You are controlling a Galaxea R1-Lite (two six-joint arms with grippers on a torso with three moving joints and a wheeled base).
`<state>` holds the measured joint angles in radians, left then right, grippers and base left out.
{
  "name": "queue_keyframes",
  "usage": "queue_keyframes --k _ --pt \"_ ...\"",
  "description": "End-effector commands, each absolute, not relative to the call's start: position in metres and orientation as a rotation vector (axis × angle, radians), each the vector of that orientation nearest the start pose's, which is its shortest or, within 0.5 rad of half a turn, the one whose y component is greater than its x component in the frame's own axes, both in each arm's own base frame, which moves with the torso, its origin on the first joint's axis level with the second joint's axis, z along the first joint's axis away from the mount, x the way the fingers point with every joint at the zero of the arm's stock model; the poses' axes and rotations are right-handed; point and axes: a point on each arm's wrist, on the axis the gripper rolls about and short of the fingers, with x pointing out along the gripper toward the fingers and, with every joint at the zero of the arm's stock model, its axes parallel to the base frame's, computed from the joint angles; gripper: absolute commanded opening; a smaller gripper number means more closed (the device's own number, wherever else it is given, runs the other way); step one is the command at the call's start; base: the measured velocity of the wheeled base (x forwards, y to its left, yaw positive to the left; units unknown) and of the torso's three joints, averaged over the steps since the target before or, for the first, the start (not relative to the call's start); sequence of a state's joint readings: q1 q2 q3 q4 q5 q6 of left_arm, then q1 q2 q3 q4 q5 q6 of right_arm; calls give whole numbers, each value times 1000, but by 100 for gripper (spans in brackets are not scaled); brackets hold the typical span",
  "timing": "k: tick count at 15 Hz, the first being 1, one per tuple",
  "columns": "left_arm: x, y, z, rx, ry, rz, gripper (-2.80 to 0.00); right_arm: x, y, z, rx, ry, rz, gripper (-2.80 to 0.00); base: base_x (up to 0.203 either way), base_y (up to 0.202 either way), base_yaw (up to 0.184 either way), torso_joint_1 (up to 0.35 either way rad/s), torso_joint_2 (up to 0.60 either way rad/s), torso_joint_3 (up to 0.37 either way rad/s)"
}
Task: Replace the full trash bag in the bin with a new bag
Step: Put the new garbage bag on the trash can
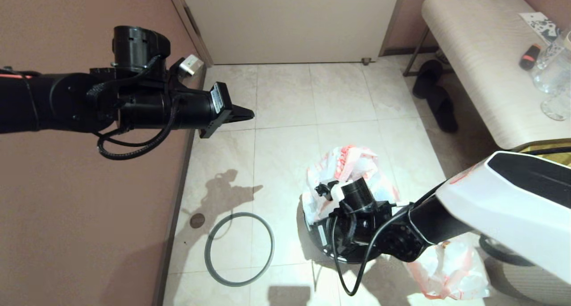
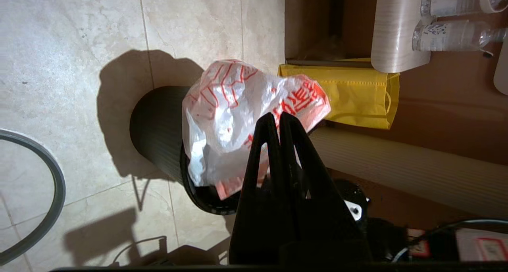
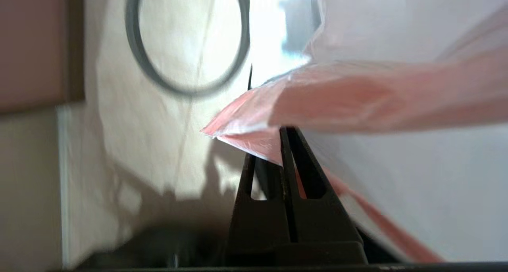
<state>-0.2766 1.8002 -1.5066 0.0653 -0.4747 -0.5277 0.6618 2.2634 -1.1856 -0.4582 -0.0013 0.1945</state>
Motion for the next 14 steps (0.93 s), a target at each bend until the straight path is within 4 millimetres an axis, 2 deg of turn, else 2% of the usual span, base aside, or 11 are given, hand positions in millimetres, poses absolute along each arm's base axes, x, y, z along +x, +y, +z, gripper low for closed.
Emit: queue_keyframes --k 1,3,4,6,8,11,14 --pt "338 -107 275 -537 566 -629 -280 348 267 22 32 553 582 -280 0 0 0 0 0 0" --pt "337 -107 275 -537 566 -629 -280 353 266 2 -36 577 573 -280 0 0 0 0 0 0" --pt "336 -106 277 -538 561 -632 -280 365 263 3 -72 536 540 -280 0 0 0 0 0 0" --pt "331 -105 282 -537 547 -635 -280 392 254 17 -100 434 476 -280 0 0 0 0 0 0" --pt "329 -104 285 -537 538 -638 -280 405 245 20 -157 408 416 -280 0 0 0 0 0 0" --pt "327 -103 288 -537 530 -639 -280 421 232 -7 -325 511 314 -280 0 0 0 0 0 0" --pt "326 -101 289 -536 525 -636 -280 429 216 -23 -443 665 299 -280 0 0 0 0 0 0"
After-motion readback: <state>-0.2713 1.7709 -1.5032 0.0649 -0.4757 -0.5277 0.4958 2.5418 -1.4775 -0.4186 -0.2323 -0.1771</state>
